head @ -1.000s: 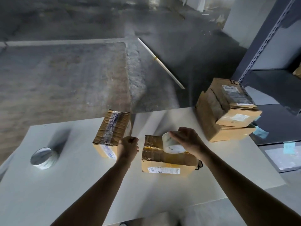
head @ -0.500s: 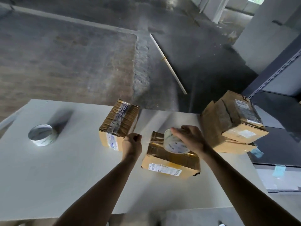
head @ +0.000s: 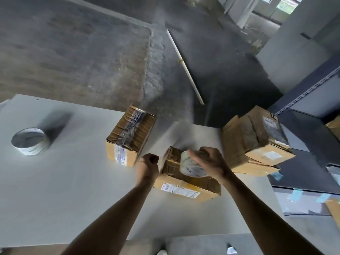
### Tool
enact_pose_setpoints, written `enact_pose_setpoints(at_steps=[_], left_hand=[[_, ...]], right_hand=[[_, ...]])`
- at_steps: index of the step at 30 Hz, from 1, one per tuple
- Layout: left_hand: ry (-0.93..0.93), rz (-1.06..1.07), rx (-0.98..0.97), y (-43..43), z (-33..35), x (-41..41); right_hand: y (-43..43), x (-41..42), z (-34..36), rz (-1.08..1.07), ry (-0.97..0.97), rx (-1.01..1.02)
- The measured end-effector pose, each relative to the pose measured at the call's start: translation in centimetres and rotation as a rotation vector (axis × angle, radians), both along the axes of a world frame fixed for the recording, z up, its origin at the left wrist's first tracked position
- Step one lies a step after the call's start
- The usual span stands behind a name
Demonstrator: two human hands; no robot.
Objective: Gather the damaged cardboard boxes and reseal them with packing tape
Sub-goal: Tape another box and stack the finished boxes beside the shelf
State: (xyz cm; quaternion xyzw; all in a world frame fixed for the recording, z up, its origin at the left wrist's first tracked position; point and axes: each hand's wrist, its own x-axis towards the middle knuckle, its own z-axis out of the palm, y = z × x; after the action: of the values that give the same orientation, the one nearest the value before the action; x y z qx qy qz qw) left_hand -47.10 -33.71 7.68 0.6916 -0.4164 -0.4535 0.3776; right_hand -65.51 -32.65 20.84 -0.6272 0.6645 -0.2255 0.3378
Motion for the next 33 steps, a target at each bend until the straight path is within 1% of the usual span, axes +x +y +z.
enact_pose_setpoints(at_steps=[5,8,15,17,19,20,21,22,24,26,27,30,33], left_hand=[[0.099,-0.054,0.039,0.4,-0.4,-0.8],[0.108,-0.07,0.062,0.2,-0.9,-0.5],[0.106,0.004,0.066,0.6,-0.3,-1.4],[0.101,0.001,0.13,0.6,-0.6,-1.1],[0.081,-0.054,0.259,0.4,-1.1,-0.4],[0.07,-0.079,0.289,0.5,-1.2,-0.1],[0.064,-0.09,0.275,0.4,-1.2,0.1],[0.05,-0.09,0.221,0.4,-1.0,0.2],[0.019,-0.103,0.044,0.5,0.5,0.1],[-0.011,-0.177,-0.131,0.8,2.5,-0.6],[0.001,-0.226,-0.174,0.8,3.2,-0.9],[0.096,-0.355,-0.107,0.9,4.8,-2.0],[0.051,-0.407,-0.122,0.4,5.1,-2.8]], right_hand=[[0.4,-0.8,-1.3,-0.008,0.021,-0.012],[0.4,-0.9,-1.7,-0.029,0.015,0.002],[0.4,-1.2,-2.3,-0.042,0.029,0.013],[0.4,-1.4,-2.6,-0.042,0.047,0.017],[0.4,-1.6,-2.8,-0.043,0.055,0.017],[0.5,-1.6,-2.9,-0.043,0.054,0.017],[0.5,-1.7,-2.9,-0.043,0.05,0.014],[0.5,-1.8,-3.0,-0.041,0.044,0.014],[0.4,-1.9,-3.0,-0.043,0.024,0.023],[0.4,-2.0,-3.0,-0.039,-0.011,0.026],[0.4,-2.0,-3.0,-0.035,-0.023,0.024],[0.6,-2.0,-2.8,-0.016,-0.031,0.016],[0.5,-2.1,-2.7,0.039,-0.017,0.011]])
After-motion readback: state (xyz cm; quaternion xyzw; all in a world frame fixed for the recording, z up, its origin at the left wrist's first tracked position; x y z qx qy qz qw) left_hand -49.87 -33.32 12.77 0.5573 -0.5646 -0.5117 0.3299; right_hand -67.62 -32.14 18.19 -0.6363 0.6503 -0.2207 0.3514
